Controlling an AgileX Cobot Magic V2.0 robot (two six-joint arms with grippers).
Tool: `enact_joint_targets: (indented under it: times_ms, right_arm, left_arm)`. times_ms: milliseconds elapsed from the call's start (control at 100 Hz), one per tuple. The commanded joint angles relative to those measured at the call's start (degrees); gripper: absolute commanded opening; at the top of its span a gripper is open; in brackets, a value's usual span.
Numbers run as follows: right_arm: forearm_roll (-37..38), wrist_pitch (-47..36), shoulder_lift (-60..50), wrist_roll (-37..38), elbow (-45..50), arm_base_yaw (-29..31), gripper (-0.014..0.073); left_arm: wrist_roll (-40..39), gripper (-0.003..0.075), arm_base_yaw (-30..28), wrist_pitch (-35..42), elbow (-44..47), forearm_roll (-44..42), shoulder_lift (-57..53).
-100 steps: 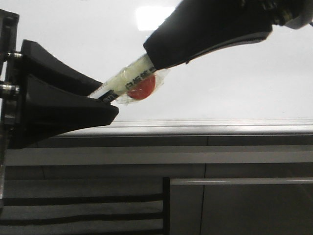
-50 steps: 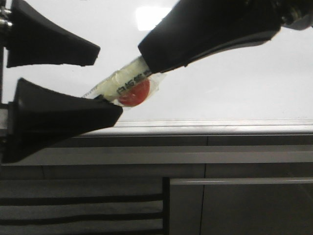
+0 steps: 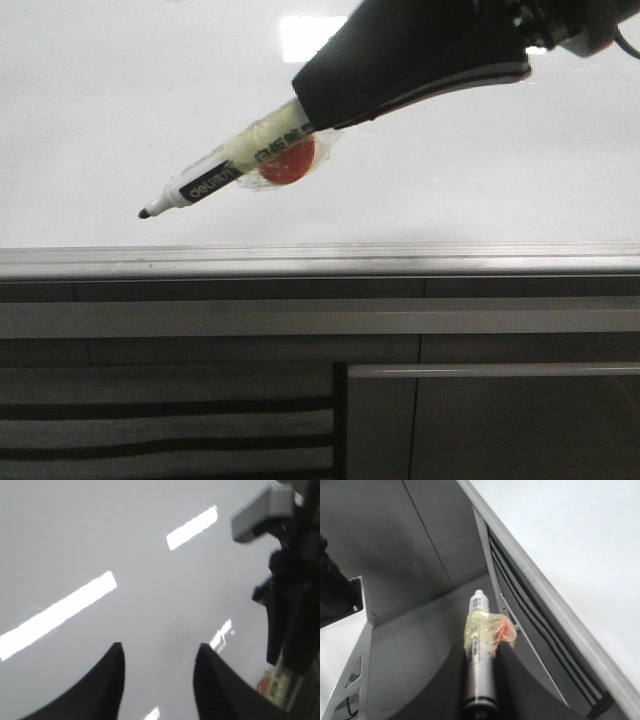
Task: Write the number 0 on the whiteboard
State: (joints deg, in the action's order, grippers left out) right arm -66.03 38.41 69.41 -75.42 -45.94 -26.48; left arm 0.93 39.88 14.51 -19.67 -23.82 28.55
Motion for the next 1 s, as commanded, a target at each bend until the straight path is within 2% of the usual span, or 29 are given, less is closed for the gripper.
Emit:
enact_joint_targets:
  times_ms: [0,40,220,350,460,590,730,990]
  right_arm:
    - [-3.77,-2.43,-0.92,-0.53,-1.63,-0.20,-0.0068]
    - [-4.03,-2.87,-0.92,-0.53,-1.63,-0.20,-0.0068]
    - [-4.03,-6.90,-0.92,-0.53,-1.63,-0.20,-0.0068]
    - [-4.14,-10.09,-0.92,-0.61,-1.63,-0.20,-0.0068]
    - [-4.14,-9.79,-0.92,-0.61,-1.63,-0.20,-0.0068]
    - [-7.99,-9.79,-0.92,-0.75,-1.63,-0.20,-0.0068]
    - [-7.99,-10.45,-0.43,-6.74,-1.63,-0.20,-0.0068]
    - [-7.99,-15.53,0.22,-6.74,-1.63,-0.20,-0.0068]
  left_arm:
    - [-0.36,0.0070,-1.42,2.84,-1.69,7.79,-3.81]
    - [-0.36,-0.0019,-2.43,2.84,-1.69,9.29,-5.47]
    - [-0.36,-0.0020,-7.69,2.35,-1.69,13.54,-7.53]
    - [-0.36,-0.0020,-12.84,-2.30,-1.69,17.95,-6.91]
    - [-0.36,-0.0020,-17.62,-6.56,-1.69,18.77,-5.64]
    - [-0.36,-0.0020,-21.52,-5.71,-1.69,21.39,-3.67]
    - [-0.36,-0.0020,-23.25,-4.35,-1.69,24.20,-0.74]
    - [-0.36,-0.0020,-23.26,1.26,-1.69,24.20,3.81]
